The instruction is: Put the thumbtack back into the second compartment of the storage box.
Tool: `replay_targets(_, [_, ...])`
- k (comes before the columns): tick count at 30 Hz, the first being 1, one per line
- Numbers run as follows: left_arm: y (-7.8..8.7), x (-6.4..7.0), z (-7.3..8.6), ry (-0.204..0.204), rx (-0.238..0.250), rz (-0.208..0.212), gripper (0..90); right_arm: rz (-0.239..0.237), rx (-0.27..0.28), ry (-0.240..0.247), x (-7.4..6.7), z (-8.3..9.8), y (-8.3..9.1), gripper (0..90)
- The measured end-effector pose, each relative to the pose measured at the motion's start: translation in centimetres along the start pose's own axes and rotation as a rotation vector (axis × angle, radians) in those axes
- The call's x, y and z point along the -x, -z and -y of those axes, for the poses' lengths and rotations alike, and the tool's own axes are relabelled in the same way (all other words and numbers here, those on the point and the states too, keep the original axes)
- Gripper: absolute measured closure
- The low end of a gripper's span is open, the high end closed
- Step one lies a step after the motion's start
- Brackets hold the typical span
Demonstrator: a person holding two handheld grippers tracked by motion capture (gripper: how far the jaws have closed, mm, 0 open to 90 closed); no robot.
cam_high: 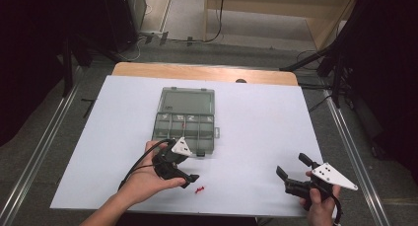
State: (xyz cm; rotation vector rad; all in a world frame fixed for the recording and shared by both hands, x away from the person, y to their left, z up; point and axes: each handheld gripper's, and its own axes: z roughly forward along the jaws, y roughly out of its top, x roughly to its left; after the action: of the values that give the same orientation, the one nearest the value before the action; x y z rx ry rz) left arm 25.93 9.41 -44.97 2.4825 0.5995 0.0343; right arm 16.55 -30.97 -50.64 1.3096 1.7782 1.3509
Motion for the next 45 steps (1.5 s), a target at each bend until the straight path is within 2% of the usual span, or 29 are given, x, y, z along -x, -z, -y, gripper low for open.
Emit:
replay_targets(6, [-0.5,1.1,0.3,-0.008,-0.011,0.006,26.5,0.0,0.0,0.002,0.0,0.0,0.0,5.1])
replay_targets(9, [-0.7,1.6,0.5,-0.022,-0.031,0.007,34.9,0.0,0.0,0.001,0.0,0.0,0.0,5.1])
replay_targets(15, [-1.2,2.4,0.9,-0.014,-0.047,0.024,47.2,-0.002,-0.001,0.001,-0.1,0.0,0.0,5.1])
replay_targets(23, [-1.7,3.5,1.2,-0.023,-0.065,0.047,61.6,0.0,0.001,-0.001,0.0,0.0,0.0,5.2])
replay_targets(26, [-2.1,3.9,1.4,-0.026,-0.071,0.054,63.9,0.001,0.001,-0.001,0.0,0.0,0.0,5.2])
replay_targets(28, [-2.3,4.2,1.5,-0.028,-0.076,0.051,64.5,0.001,0.001,-0.001,0.0,0.0,0.0,5.2])
replay_targets(31, [-2.6,4.3,1.7,-0.027,-0.078,0.041,70.5,0.001,0.001,-0.004,0.0,0.0,0.0,5.2])
replay_targets(37, [-3.1,4.1,2.1,-0.022,-0.095,0.023,74.1,0.003,0.0,-0.006,0.0,0.0,0.1,5.2])
replay_targets(41, [-3.2,3.9,2.3,-0.016,-0.091,-0.002,79.6,0.004,-0.001,-0.004,0.0,0.0,0.0,5.2])
replay_targets(45, [-3.3,3.9,2.3,-0.027,-0.085,-0.02,83.1,0.004,-0.002,-0.004,0.0,0.0,0.0,5.3])
